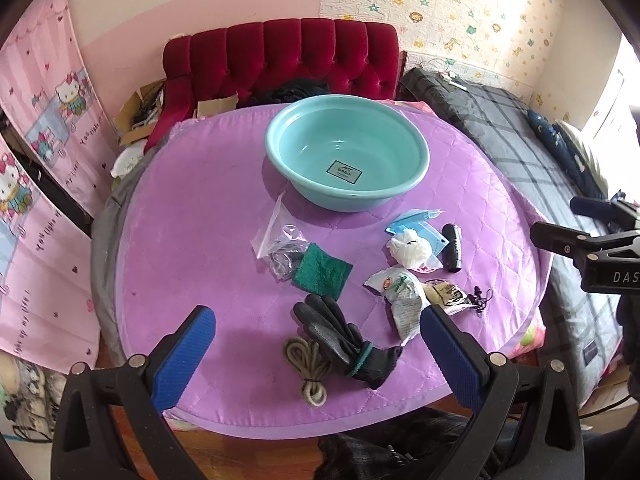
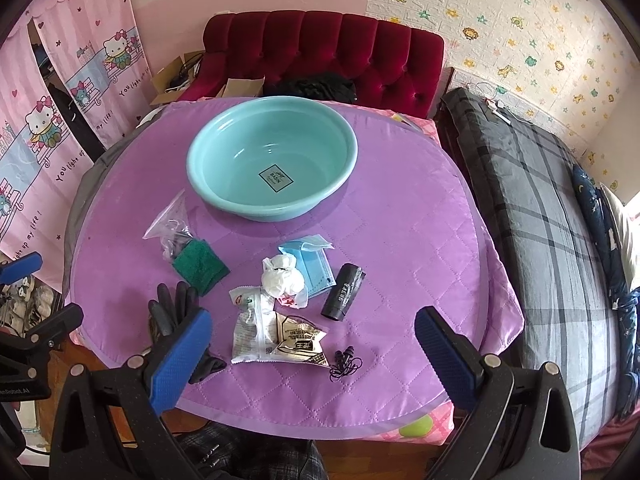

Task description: Organize soft objects

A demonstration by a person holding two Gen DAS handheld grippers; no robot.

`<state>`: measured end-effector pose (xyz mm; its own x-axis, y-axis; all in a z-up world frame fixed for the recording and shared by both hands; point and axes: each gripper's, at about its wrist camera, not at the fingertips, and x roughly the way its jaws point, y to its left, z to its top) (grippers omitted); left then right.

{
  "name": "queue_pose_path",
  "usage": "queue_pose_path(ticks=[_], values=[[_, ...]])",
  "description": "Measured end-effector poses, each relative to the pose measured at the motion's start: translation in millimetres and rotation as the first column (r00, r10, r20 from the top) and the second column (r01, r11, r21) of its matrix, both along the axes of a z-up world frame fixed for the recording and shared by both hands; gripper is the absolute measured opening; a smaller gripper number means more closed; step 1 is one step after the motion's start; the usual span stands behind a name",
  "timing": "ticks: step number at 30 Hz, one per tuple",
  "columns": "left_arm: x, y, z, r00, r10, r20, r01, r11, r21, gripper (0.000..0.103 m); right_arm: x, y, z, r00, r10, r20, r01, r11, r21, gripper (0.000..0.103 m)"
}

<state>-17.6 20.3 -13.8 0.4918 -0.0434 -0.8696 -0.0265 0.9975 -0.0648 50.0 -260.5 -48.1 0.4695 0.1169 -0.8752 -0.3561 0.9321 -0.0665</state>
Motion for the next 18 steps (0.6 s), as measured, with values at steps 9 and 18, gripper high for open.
queue_pose_path(ticks=[9,18], values=[[-6.3,6.9,-27.9,0.999,-0.005,-0.037,0.005,1.000,-0.005,0.103,6.3,-19.3,-15.1,1.000,-0.011,0.004,0.011,1.000,0.007,0.103],[-15.3,15.5,-65.2,0.997,0.022,-0.071,-0.022,1.000,-0.011,0.103,23.6,-48.7,-73.3,0.993,-0.084,-0.078,0.084,0.996,0.000,0.103]])
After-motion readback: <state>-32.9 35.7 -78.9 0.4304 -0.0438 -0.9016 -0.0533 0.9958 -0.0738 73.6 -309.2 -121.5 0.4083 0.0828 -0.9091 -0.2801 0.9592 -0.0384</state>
